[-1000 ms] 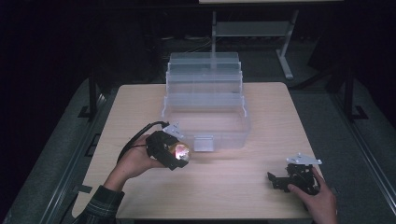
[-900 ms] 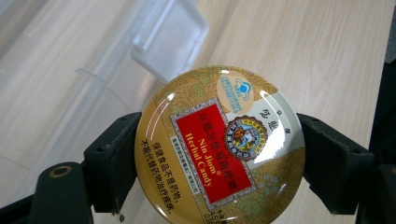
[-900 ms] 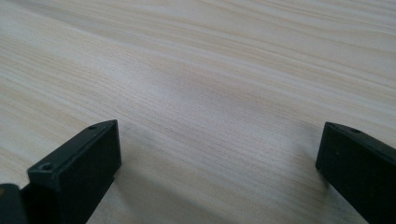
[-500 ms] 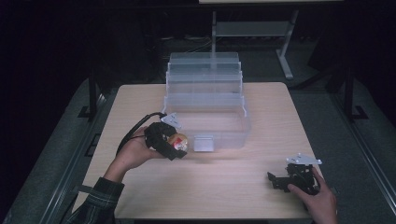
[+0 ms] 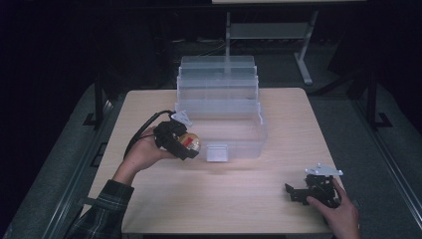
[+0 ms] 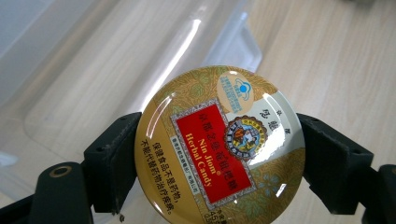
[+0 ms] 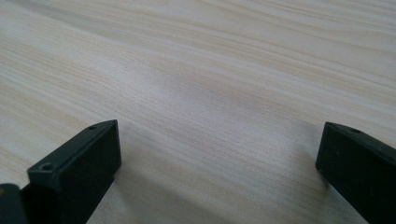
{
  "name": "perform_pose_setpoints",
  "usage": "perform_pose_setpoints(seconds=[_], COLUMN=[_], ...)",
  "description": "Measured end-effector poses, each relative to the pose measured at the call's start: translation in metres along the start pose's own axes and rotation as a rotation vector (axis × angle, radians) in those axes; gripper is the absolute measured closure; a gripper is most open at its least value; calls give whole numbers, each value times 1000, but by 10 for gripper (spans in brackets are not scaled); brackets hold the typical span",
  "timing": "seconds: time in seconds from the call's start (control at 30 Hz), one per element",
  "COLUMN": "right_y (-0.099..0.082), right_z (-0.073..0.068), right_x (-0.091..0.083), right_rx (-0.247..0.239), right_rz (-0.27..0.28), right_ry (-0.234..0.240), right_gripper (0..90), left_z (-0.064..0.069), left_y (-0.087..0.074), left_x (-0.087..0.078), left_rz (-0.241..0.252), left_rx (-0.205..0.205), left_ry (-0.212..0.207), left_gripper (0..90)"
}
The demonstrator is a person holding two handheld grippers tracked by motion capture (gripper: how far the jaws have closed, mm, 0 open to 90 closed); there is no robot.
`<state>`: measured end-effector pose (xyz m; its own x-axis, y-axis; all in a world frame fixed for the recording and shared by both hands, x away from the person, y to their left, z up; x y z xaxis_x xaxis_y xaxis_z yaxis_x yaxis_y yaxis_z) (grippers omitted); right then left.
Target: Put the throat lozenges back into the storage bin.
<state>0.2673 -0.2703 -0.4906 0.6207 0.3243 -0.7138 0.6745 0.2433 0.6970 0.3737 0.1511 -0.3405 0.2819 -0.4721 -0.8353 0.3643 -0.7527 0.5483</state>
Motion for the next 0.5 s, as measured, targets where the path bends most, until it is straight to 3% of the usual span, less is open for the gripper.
perform_pose_setpoints(seconds=[0.5], right_y=[0], right_z=[0], right_x=[0], right_rx=[-1], right_rz=[-1], right_ry=[0], right_gripper=[0], left_z=[-23], left_y=[5], left_x=[5], left_rz=[-1], left_rx=[-59], left_ry=[57], left_gripper=[195])
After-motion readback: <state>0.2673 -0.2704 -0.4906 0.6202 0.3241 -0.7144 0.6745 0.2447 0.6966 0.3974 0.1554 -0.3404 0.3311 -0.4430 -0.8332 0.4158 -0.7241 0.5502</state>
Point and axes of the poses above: each handheld gripper's, and its own axes: x roughly forward along the jaws, y roughly out of its top, z roughly to its right, the point moved 1 cm from there along x, roughly forward along the jaws, and after that the axes turned 3 degrees about y, right-handed, at the moved point
